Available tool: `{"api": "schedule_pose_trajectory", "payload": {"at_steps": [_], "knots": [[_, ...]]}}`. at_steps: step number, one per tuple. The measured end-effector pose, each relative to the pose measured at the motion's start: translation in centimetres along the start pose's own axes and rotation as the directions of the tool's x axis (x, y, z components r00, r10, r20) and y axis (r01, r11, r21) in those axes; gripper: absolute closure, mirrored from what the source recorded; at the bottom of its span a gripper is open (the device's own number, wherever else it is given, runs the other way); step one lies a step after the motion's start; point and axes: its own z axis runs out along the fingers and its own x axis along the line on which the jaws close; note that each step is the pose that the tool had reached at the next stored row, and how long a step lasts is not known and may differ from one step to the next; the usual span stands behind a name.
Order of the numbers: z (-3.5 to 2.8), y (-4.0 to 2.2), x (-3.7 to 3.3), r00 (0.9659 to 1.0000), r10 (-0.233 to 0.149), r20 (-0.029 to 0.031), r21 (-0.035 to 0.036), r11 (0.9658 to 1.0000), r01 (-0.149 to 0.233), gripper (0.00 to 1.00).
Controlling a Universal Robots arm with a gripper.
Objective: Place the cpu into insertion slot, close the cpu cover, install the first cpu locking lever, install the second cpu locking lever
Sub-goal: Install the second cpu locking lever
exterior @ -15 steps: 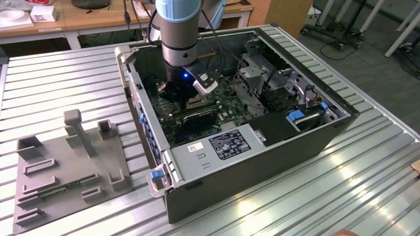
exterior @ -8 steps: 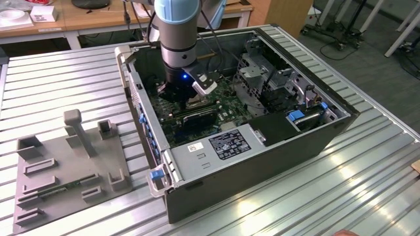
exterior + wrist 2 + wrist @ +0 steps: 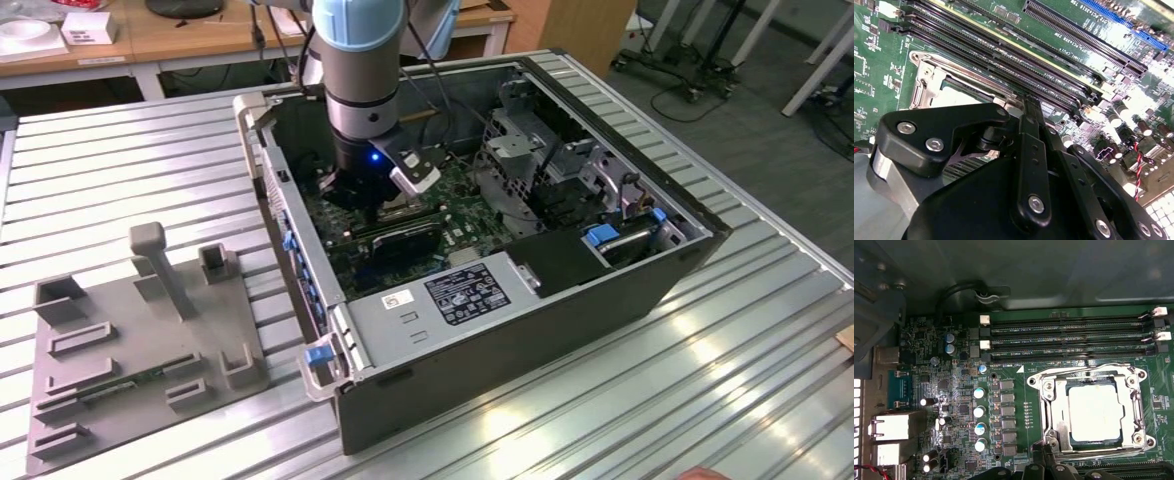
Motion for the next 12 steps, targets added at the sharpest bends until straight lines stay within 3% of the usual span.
{"api": "schedule_pose_trajectory", "payload": {"at_steps": [1,12], "knots": [[0.03,0.00,0.01,1.0000,0.000,0.0003,0.0031,1.0000,0.000,0.90],[0.01,0.02,0.04,1.0000,0.000,0.0007,0.0032,1.0000,0.000,0.90]]}}
